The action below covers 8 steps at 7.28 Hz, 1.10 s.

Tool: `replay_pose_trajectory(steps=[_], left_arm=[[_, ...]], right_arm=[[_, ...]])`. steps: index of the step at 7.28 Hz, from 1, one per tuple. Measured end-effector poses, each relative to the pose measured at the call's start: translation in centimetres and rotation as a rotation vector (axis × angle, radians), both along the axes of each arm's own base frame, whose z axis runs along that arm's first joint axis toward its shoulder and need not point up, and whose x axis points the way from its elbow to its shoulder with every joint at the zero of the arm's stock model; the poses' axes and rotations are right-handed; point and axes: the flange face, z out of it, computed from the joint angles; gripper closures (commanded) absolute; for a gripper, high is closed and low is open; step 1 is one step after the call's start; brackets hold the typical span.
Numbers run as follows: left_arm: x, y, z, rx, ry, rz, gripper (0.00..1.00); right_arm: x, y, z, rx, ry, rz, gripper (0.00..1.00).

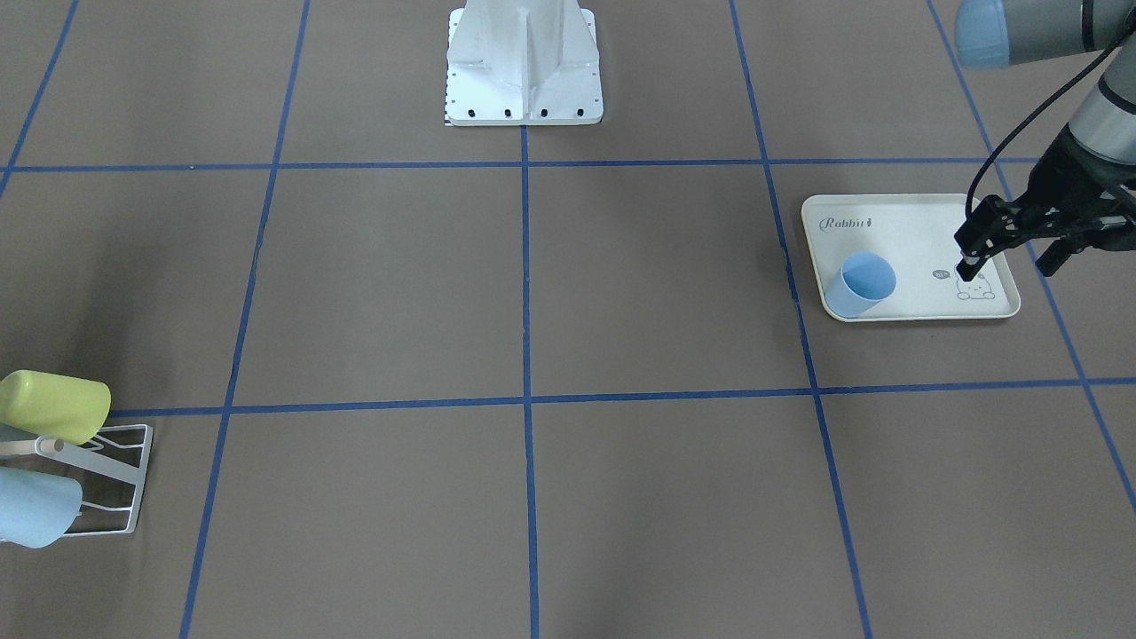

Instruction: Transfer IKEA cup to right arm and place on rack

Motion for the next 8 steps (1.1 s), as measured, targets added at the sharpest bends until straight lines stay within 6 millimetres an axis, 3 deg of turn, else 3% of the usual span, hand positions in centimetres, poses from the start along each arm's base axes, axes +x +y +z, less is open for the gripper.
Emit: replay_pose_trajectory(steps=[4, 8], left_arm=[[0.2, 0.0, 0.2, -0.002, 0.000, 0.004, 0.00], [0.4, 0.0, 0.2, -0.004, 0.001, 0.008, 0.00]], right_arm=[[-1.3, -0.2, 1.4, -0.008, 0.046, -0.005, 0.70], [-2.0, -0.5, 4.5, -0.004, 0.046, -0.010, 0.69]])
